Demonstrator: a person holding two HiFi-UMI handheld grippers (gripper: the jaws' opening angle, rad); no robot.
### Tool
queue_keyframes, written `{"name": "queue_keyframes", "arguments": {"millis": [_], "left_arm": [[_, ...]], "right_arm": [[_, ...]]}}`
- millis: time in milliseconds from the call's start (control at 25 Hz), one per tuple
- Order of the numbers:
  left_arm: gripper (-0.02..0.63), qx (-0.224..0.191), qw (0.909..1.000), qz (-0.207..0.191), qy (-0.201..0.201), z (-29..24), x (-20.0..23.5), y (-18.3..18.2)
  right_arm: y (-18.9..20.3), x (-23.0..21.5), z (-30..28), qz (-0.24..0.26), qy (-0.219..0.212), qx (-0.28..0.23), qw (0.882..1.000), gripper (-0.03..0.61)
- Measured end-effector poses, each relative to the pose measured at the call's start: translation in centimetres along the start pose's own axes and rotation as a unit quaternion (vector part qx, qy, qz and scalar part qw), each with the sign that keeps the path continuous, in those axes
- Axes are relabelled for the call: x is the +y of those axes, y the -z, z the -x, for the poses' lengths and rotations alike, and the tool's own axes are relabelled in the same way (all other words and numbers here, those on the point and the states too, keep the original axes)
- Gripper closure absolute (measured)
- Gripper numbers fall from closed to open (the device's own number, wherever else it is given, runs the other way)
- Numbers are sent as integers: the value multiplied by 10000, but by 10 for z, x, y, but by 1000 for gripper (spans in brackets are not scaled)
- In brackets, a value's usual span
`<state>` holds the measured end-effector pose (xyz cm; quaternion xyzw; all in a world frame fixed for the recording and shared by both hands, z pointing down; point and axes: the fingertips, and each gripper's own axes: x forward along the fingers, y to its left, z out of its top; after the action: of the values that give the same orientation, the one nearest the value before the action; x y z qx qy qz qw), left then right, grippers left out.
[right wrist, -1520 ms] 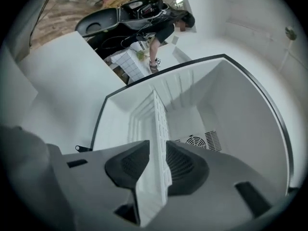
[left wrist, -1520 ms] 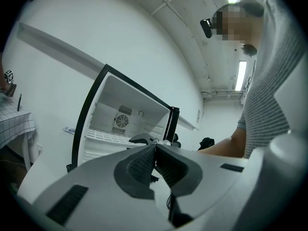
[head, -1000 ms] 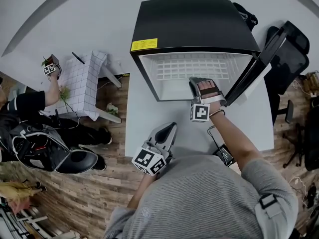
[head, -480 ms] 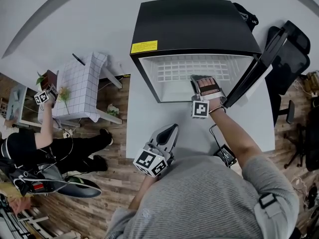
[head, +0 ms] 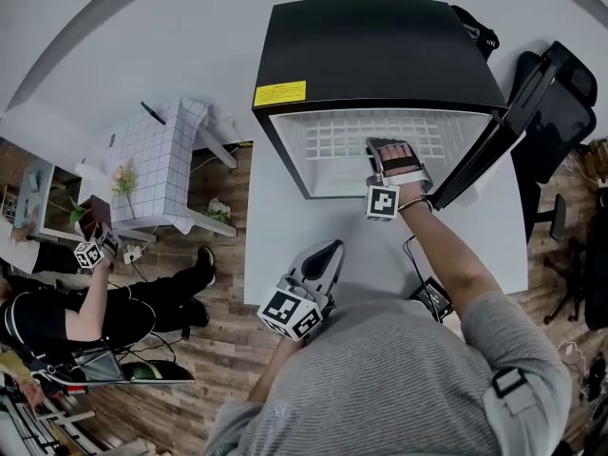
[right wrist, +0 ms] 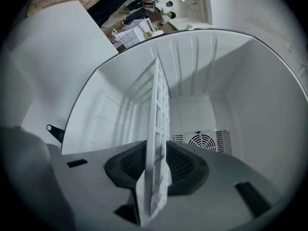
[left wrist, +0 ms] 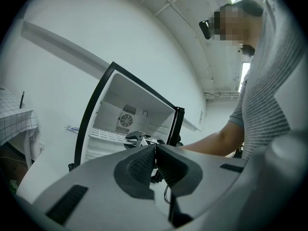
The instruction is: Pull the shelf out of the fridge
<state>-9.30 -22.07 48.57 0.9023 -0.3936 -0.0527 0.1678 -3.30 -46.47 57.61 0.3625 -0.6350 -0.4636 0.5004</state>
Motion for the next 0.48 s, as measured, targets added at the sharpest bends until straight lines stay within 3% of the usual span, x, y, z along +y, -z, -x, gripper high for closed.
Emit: {"name": "queue_keyframes", "arguments": {"millis": [280, 480], "left_arm": [[601, 19, 10000, 12, -82, -2, 9, 0], [601, 41, 9999, 26, -104, -5, 13, 3]], "right_arm": [[14, 1, -23, 304, 80, 188, 9993, 483], [19, -2, -35, 218, 74, 255, 9994, 483]]}}
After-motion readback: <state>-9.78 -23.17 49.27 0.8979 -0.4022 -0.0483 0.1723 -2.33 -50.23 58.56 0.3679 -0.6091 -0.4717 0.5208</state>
